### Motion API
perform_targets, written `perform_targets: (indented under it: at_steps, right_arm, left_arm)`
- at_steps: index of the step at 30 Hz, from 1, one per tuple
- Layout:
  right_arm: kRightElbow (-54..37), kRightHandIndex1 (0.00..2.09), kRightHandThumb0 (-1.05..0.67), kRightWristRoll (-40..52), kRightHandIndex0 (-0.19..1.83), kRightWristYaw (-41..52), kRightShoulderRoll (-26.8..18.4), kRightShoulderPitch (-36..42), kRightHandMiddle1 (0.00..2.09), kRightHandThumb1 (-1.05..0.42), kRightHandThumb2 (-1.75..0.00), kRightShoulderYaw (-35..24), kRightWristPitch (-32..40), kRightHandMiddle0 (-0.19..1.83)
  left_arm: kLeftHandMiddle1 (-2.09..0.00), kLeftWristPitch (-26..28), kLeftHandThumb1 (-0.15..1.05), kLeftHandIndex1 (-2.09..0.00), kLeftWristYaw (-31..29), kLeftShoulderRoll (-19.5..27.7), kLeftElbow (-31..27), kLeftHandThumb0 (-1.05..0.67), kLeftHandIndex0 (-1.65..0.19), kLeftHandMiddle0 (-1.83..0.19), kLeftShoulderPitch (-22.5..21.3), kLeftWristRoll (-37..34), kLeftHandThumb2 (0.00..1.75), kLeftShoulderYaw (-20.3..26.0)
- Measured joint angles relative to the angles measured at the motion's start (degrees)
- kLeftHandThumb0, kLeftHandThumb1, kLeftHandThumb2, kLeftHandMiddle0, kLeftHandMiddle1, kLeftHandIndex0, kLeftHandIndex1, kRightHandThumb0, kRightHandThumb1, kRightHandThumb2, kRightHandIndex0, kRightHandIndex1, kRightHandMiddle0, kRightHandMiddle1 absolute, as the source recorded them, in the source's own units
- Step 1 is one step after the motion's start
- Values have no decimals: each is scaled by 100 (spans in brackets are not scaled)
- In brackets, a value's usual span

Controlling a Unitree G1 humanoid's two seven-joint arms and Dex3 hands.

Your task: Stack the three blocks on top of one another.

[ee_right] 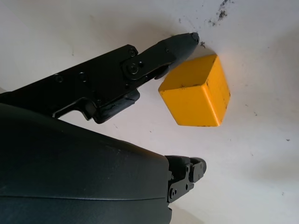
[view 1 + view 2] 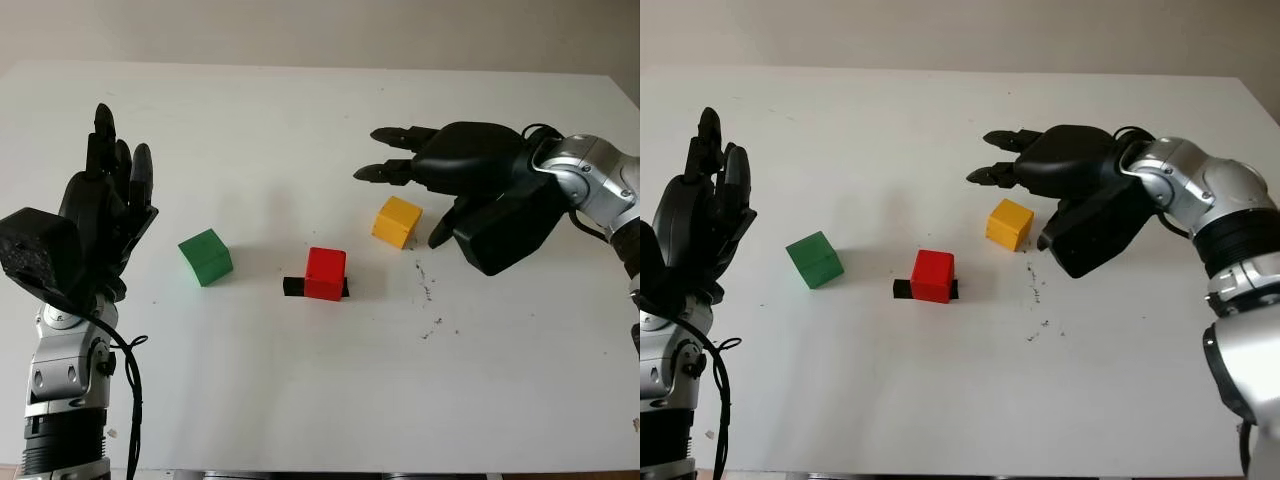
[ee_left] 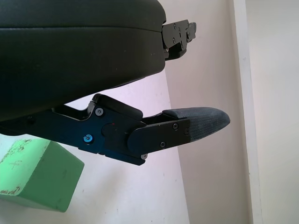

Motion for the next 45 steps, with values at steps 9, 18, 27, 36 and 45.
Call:
perform_targets:
  at_steps: [9, 18, 27, 36, 45]
  right_arm:
    - [666, 9, -39, -658, 8, -1446, 202, -22, 17, -91, -7, 463, 20, 43]
    - [1071, 8, -41, -918, 13, -2266, 384, -135, 29, -95, -7, 755, 61, 64]
    - [1235, 6, -41, -1036, 20, -2624, 396, -241, 118, -100, -5, 902, -22, 42]
    - [1286, 6, -38, -468, 23, -2096, 397, -282, 118, -95, -5, 672, -119, 43]
    - [1117, 7, -36, -225, 29, -1690, 391, -385, 101, -91, -5, 509, -221, 56]
  left_arm:
    - [0, 0, 105, 0, 2, 1, 9, -66, 19, 19, -1, 17, 59, -11]
    - [0, 30, 105, 0, 42, 0, 6, -67, 19, 19, -1, 16, 58, -10]
    - [0, 28, 105, 0, 88, 0, 6, -65, 19, 19, 0, 23, 57, -14]
    - [0, 70, 105, 0, 186, -3, -44, -62, 19, 19, 0, 30, 57, -24]
    - [0, 68, 105, 0, 197, -4, -44, -62, 19, 19, 0, 32, 56, -36]
